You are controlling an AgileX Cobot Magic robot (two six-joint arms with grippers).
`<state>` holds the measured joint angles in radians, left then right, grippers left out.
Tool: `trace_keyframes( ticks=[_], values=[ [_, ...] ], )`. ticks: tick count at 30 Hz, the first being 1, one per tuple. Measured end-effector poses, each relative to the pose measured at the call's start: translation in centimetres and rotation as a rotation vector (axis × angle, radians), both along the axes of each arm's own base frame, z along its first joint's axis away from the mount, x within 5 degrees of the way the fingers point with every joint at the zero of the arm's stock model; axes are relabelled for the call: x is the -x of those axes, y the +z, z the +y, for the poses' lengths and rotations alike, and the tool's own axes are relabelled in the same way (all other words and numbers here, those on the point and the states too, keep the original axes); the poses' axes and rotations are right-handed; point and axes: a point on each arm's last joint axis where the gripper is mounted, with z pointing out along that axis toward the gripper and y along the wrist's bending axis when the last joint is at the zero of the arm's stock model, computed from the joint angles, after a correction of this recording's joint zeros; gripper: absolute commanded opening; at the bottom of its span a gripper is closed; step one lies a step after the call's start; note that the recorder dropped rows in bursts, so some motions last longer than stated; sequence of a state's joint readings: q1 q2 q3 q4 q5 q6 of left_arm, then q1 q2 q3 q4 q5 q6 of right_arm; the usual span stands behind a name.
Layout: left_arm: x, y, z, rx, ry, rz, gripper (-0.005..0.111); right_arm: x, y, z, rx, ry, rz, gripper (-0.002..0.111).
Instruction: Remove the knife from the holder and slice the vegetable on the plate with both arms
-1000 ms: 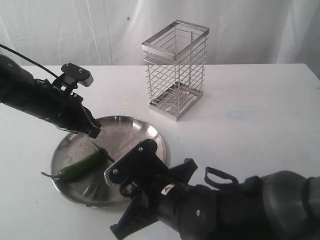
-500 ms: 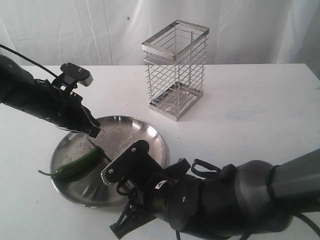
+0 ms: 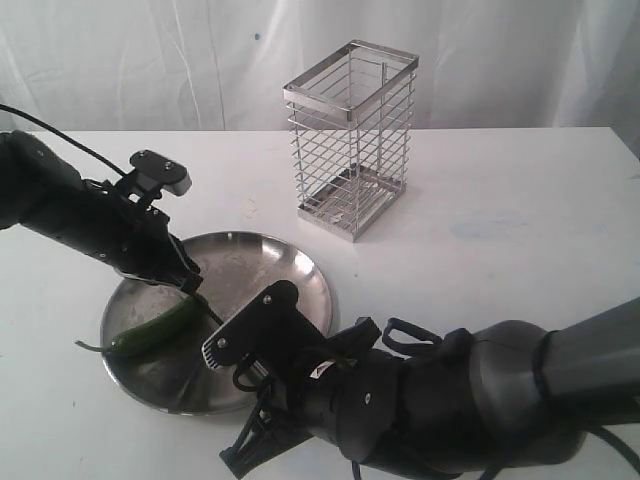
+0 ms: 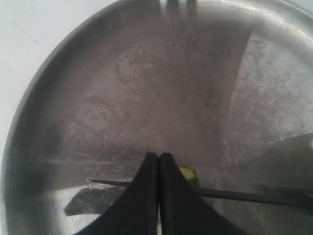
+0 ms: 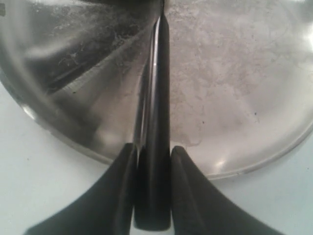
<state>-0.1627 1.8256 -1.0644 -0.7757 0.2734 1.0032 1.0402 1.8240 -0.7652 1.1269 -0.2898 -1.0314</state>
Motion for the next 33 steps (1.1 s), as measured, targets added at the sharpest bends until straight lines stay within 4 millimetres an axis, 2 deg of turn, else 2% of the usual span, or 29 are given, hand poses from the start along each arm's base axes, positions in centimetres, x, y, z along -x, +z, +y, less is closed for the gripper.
trace_keyframes(
  ticks=[10, 12, 15, 19, 24, 30, 33],
  values=[
    [-0.3, -0.3, 0.2, -0.018, 0.021, -0.019, 0.0, 0.0, 0.0, 0.0, 0.0, 0.0, 0.0, 0.0],
    [-0.4, -0.9, 0.2, -0.023, 0.024, -0.005, 0.0, 0.0, 0.0, 0.0, 0.0, 0.0, 0.0, 0.0],
    [-0.8, -3.1, 0.2, -0.032, 0.036, 0.044, 0.0, 0.1, 0.0, 0.0, 0.003, 0.008, 0.003, 0.0],
    [-1.1, -3.4, 0.2, -0.031, 0.049, 0.045, 0.0, 0.1, 0.0, 0.1, 0.0, 0.015, 0.011, 0.0],
    [-0.7, -2.1, 0.4, -0.05, 0.027, 0.004, 0.0, 0.2, 0.2, 0.1, -0.005, 0.021, 0.016, 0.0],
    [-0.1, 2.8, 0.5, -0.031, 0.029, -0.13, 0.0, 0.2, 0.2, 0.1, -0.006, 0.021, 0.017, 0.0],
    [0.3, 4.2, 0.5, -0.02, 0.021, -0.161, 0.0, 0.2, 0.3, 0.1, -0.006, 0.023, 0.015, 0.0]
  ],
)
